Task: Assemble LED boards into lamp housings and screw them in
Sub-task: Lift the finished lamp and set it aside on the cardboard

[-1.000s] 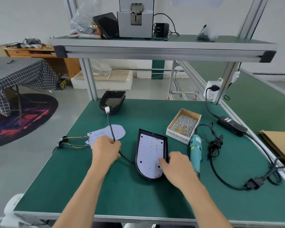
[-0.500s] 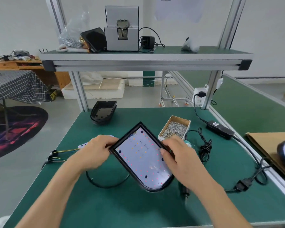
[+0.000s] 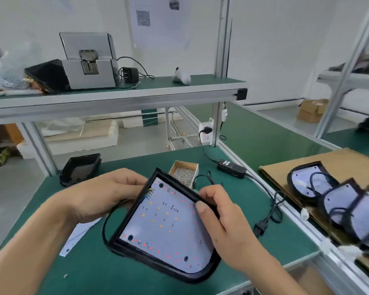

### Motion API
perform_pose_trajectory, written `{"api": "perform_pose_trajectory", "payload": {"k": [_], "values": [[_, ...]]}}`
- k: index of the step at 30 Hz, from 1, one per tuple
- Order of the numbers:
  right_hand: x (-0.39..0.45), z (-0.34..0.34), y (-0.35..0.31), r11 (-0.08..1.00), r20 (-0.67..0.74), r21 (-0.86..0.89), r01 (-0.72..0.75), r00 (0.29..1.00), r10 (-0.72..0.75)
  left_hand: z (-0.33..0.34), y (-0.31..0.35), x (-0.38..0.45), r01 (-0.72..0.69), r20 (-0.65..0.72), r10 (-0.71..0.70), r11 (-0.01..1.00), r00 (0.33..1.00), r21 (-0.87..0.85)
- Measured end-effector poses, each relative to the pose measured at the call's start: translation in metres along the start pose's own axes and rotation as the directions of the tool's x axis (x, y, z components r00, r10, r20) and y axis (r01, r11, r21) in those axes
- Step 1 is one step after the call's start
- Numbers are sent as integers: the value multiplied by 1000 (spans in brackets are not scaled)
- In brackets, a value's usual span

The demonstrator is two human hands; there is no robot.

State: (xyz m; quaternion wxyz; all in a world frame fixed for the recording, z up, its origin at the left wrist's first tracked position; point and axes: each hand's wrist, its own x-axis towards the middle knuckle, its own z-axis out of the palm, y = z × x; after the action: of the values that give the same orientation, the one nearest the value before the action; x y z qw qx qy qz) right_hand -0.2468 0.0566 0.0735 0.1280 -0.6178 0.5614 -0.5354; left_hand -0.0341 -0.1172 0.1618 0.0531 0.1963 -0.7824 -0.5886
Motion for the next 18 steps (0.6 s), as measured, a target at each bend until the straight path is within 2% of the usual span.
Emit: {"api": "perform_pose_trajectory", "payload": {"k": [2, 4, 8, 9, 12, 16, 18], "values": [[-9, -11, 0, 999, -107, 15, -40, 993, 42, 14, 12, 23, -3, -55, 0, 999, 998, -53], [-18, -23, 1, 995, -249, 44, -88, 964, 96, 30, 21, 45, -46, -152, 40, 998, 988, -35], [-34, -64, 5, 986, -546, 75, -147, 821, 164, 62, 37, 81, -141, -315, 191, 974, 930, 175], [-40, -76, 7, 983, -608, 89, -162, 773, 183, 70, 36, 90, -152, -330, 200, 974, 923, 166], [-60, -119, 15, 972, -765, 112, -208, 606, 219, 101, 29, 118, -167, -357, 134, 984, 924, -62], [-90, -171, 28, 953, -909, 194, -234, 321, 264, 178, 33, 157, -242, -211, 174, 902, 962, -359], [-108, -194, 34, 936, -941, 252, -248, 164, 296, 231, 45, 174, -245, -132, 208, 871, 969, -426]]}}
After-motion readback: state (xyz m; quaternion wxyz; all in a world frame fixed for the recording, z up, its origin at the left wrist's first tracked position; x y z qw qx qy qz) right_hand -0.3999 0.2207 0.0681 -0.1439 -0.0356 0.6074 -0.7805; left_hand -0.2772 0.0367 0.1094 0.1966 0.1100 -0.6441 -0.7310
